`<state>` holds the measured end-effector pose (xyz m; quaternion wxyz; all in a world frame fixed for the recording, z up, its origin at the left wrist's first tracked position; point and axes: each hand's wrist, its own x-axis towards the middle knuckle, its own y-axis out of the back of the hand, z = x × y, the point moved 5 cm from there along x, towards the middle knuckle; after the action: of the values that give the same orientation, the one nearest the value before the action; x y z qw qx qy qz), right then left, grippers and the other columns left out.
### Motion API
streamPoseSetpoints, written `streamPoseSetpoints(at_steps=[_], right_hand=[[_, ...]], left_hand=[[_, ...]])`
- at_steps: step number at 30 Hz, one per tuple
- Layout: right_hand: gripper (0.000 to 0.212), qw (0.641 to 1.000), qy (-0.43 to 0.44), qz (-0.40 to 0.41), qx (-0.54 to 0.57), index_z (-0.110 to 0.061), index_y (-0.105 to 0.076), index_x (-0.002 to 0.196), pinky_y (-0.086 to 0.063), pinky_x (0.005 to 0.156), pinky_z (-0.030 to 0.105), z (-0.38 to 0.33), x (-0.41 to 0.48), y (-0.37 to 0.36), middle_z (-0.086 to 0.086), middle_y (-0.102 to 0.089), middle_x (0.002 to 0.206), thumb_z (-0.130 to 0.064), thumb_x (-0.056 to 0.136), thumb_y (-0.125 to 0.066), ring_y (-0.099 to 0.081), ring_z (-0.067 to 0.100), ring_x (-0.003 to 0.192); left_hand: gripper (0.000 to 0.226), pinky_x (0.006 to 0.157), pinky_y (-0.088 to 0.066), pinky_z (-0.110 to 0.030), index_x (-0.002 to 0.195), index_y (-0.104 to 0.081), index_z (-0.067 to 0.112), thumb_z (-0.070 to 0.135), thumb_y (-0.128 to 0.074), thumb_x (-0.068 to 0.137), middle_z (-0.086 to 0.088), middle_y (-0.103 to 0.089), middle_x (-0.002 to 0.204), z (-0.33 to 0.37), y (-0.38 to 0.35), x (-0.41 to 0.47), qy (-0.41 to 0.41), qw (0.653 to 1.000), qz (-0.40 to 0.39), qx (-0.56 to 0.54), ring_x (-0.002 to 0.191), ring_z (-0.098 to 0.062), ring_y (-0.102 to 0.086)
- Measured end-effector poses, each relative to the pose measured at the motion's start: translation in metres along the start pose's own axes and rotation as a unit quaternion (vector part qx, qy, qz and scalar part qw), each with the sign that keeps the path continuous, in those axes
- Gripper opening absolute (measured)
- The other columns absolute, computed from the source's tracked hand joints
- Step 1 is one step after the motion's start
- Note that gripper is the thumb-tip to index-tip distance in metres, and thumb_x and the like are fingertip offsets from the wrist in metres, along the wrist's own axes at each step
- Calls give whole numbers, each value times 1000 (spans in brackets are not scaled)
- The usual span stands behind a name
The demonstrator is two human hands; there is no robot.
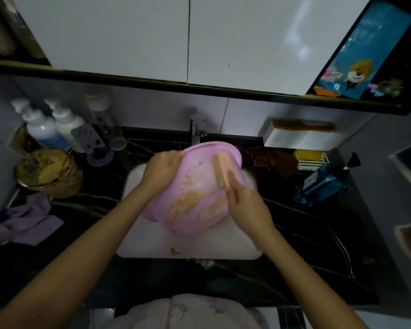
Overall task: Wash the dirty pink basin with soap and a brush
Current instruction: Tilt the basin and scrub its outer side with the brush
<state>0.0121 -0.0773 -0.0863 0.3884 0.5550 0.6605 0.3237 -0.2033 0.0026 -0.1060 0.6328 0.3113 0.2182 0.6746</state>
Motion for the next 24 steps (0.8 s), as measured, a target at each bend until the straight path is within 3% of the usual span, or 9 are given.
streamPoseSetpoints(at_steps=[2,5,7,11,17,20,22,24], right_hand=[[51,994,54,-9,-99,-37,-12,149,-36,57,31,-8,-14,1,13,-65,92,-35,101,-29,-63,33,79],[51,981,-71,7,-181,-31,-16,149,-40,64,34,35,16,19,16,-64,101,-30,99,-30,-63,33,88],[51,981,-104,9,-161,-27,-16,149,-39,64,33,37,16,15,17,-63,104,-29,100,-29,-62,32,89],[51,999,14,36,-29,-36,-16,150,-32,54,30,3,-16,-7,15,-67,87,-38,101,-31,-61,31,73],[49,974,160,-35,-156,-46,-18,145,-37,58,33,-1,-8,19,16,-68,94,-44,99,-32,-63,35,85],[47,975,85,-12,-205,-45,-23,146,-43,62,35,25,15,43,14,-67,96,-43,99,-31,-64,32,89],[45,989,34,14,-144,-41,-26,145,-37,58,31,26,20,41,13,-66,94,-38,100,-33,-64,30,86],[48,994,56,10,-90,-39,-22,147,-34,55,30,5,6,12,14,-66,92,-36,100,-34,-64,32,80]], left_hand=[[51,65,-46,-40,67,-54,9,49,-31,89,-9,-62,68,1,1,-4,1,1000,-6,-3,68,-30,-58],[54,63,-44,-38,68,-54,5,49,-29,89,-12,-62,68,10,-3,-8,-7,1000,-5,-2,69,-31,-58],[53,61,-41,-36,67,-53,7,48,-27,89,-13,-62,69,13,-5,-9,-6,1000,-1,15,69,-31,-58],[45,64,-43,-39,56,-39,20,49,-28,90,-6,-55,63,4,5,-11,13,1000,14,5,68,-33,-56],[45,62,-43,-39,57,-39,21,50,-28,90,-7,-58,65,7,1,-17,6,1000,6,-7,67,-31,-56],[47,62,-44,-40,61,-44,16,49,-28,91,-9,-59,66,2,5,-22,6,1000,19,-10,66,-31,-56],[49,62,-44,-40,63,-46,14,50,-27,91,-10,-60,67,4,4,-23,7,1000,20,-8,67,-31,-56],[50,63,-44,-39,64,-47,13,51,-26,90,-11,-60,68,10,2,-23,11,1000,13,0,68,-31,-56]])
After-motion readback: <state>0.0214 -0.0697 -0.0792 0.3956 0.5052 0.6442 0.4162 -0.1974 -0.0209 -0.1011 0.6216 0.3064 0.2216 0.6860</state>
